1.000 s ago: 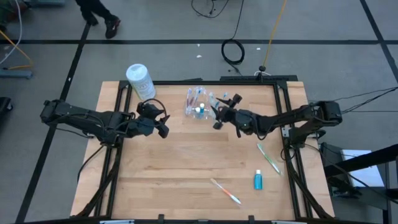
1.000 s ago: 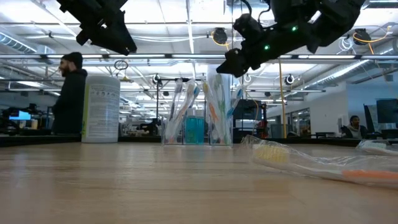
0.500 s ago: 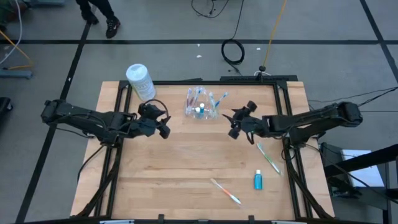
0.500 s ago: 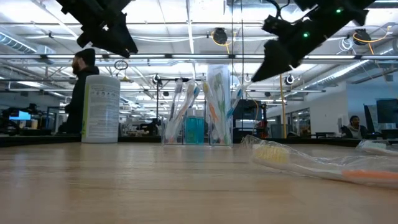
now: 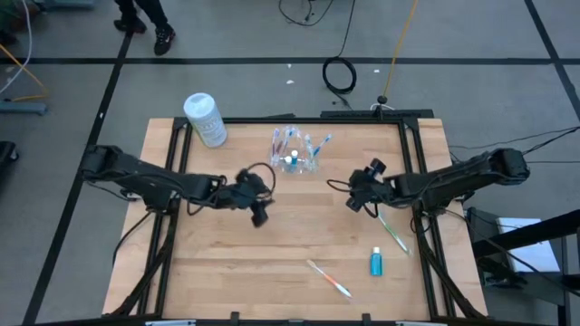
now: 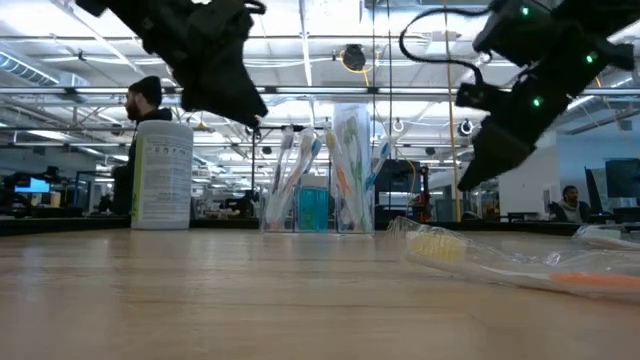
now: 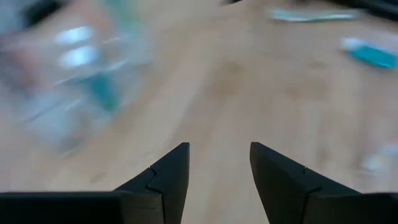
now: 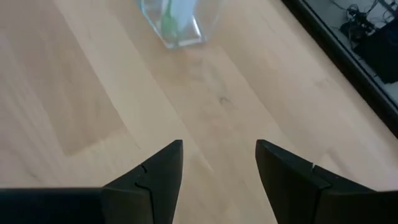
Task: Pick & Place toothbrushing station
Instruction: Put the orange toothbrush into the transparent organizer
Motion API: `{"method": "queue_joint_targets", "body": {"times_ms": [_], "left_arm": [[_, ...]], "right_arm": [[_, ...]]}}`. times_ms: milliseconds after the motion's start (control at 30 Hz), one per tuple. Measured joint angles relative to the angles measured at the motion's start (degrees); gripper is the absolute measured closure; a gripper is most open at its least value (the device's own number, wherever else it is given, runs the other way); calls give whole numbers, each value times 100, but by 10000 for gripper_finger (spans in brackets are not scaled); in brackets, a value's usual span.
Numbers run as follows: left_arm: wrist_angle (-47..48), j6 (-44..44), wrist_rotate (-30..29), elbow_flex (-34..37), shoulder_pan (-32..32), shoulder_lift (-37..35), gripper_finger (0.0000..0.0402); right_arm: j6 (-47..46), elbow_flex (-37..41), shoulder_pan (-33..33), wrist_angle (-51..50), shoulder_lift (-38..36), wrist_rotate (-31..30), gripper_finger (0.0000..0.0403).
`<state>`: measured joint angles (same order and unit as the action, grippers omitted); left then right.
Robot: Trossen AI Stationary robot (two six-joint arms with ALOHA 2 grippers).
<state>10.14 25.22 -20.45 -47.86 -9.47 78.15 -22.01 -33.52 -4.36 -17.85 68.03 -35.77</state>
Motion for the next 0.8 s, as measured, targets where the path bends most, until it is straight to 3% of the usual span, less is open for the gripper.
{"method": "queue_joint_targets", "body": {"times_ms": [200,433,667,800], "left_arm": [[-1677,-1031,1233,-2,-3,690,227],[-3326,-1161,1735,-4,-2,1632,227],[-4267,-1902,2803,-17,7,2536,227],[-4517,-1778,2843,-242,6,2864,227]], "right_arm": [[462,576,201,1095,1,5,206],[667,1032,468,2537,0,4,206],[671,1474,555,3588,0,4,206],[866,1656,555,4044,0,7,206]]}}
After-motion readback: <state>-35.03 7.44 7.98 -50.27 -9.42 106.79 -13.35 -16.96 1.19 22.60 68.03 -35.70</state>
